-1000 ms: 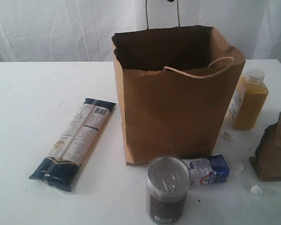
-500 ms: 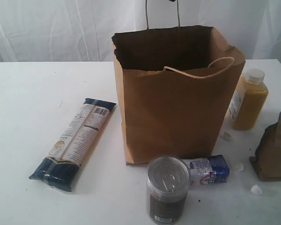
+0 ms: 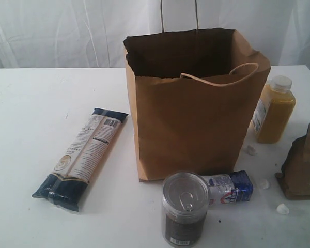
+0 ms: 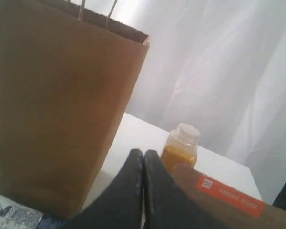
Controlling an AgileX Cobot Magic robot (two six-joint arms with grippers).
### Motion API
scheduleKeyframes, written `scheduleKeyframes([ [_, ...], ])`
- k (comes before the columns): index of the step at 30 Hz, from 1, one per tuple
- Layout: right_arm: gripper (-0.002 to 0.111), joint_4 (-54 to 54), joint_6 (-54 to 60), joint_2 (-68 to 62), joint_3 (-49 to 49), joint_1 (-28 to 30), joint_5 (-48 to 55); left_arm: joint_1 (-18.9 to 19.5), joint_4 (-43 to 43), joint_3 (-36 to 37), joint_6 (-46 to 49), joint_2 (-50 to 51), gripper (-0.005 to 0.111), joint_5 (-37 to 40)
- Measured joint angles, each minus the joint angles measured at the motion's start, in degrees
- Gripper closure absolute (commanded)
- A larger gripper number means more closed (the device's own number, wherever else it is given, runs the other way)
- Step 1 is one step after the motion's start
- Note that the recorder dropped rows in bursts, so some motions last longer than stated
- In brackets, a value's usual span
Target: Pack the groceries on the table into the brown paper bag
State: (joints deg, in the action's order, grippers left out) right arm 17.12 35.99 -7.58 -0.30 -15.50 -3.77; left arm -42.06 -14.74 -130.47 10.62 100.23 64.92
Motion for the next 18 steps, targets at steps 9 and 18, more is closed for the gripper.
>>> scheduleKeyframes([
  [9,0.108,0.7,0.0,0.0,0.0,0.0,-2.4,0.0,-0.8,0.0,0.0,-1.0,0.002,0.0],
  [18,0.108,0.7,0.0,0.6,0.0,3.7,-2.5,0.0,-0.8,0.0,0.1,-1.1,0.002,0.0],
])
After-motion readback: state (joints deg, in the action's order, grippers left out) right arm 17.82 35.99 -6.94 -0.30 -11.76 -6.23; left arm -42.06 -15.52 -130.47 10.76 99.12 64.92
